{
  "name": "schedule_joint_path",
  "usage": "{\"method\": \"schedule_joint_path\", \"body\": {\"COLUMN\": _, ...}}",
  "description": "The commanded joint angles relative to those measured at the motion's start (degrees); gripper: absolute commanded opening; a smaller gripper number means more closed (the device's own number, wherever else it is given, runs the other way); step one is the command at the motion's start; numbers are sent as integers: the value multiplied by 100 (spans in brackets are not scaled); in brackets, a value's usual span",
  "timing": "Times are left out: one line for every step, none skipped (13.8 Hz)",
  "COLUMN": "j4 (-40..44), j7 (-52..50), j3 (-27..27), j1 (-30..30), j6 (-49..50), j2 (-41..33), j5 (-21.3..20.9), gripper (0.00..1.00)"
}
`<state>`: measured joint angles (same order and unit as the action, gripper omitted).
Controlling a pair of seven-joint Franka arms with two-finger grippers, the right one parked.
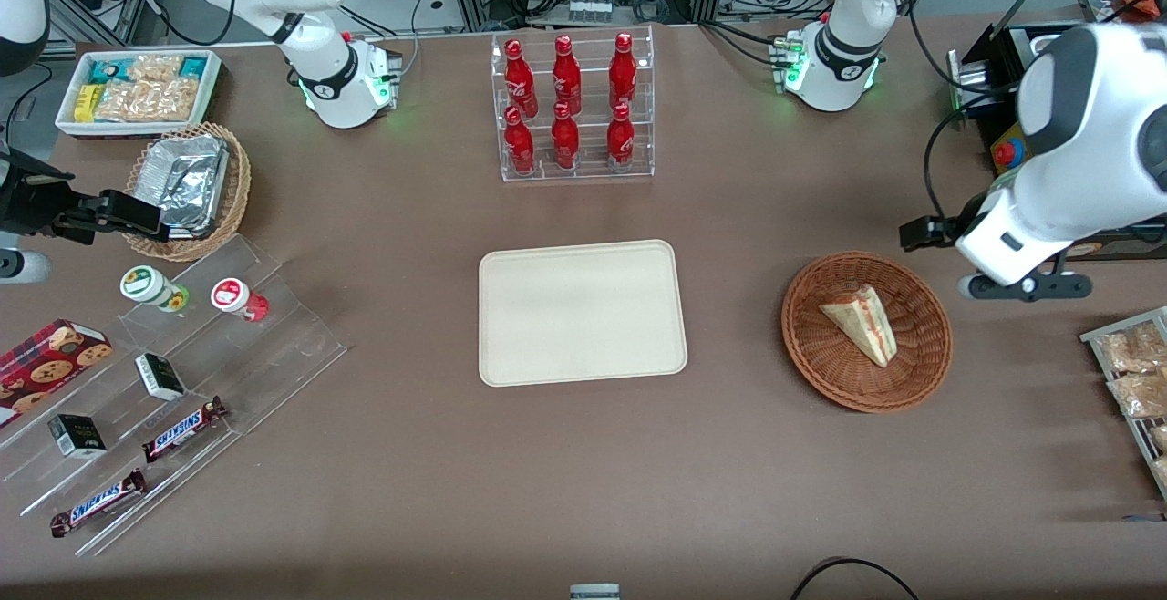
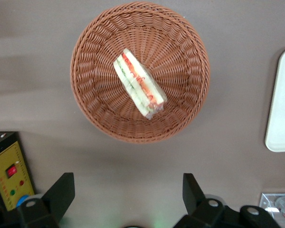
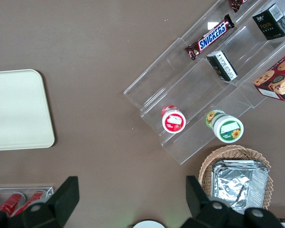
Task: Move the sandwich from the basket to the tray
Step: 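Lower the open left gripper over the wrapped sandwich in the basket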
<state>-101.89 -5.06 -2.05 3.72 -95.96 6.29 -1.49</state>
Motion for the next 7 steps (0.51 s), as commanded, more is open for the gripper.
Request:
{"method": "schedule_joint_path", "body": {"j4": -112, "j7": -39, "j3": 29, "j1": 15, "j6": -256, "j2": 126, "j5": -36, "gripper": 100}}
{"method": "schedule_joint_path", "body": {"j4": -112, "j7": -48, "j3": 29, "j1": 15, "j6": -352, "j2": 223, "j5": -45, "gripper": 100}}
{"method": "schedule_joint_path", "body": {"j4": -120, "j7": -56, "j3": 29, "j1": 15, "j6": -432, "j2": 328, "j5": -45, "gripper": 100}}
{"method": "schedule_joint_path", "body": {"j4": -129, "j7": -65, "j3": 29, "j1": 15, "j6": -528, "j2": 399, "j5": -53, "gripper": 100}}
{"method": "schedule_joint_path", "body": {"j4": -147, "j7": -117, "j3": 29, "j1": 24, "j6": -608, "j2": 478, "j5": -62, "gripper": 100}}
{"method": "schedule_joint_path", "body": {"j4": -173, "j7": -188, "j3": 29, "j1": 24, "j6": -695, "j2": 522, "j5": -62, "gripper": 100}}
{"method": "schedule_joint_path", "body": {"j4": -251, "j7": -284, "j3": 29, "j1": 24, "j6": -827, "j2": 540, "j5": -62, "gripper": 100}}
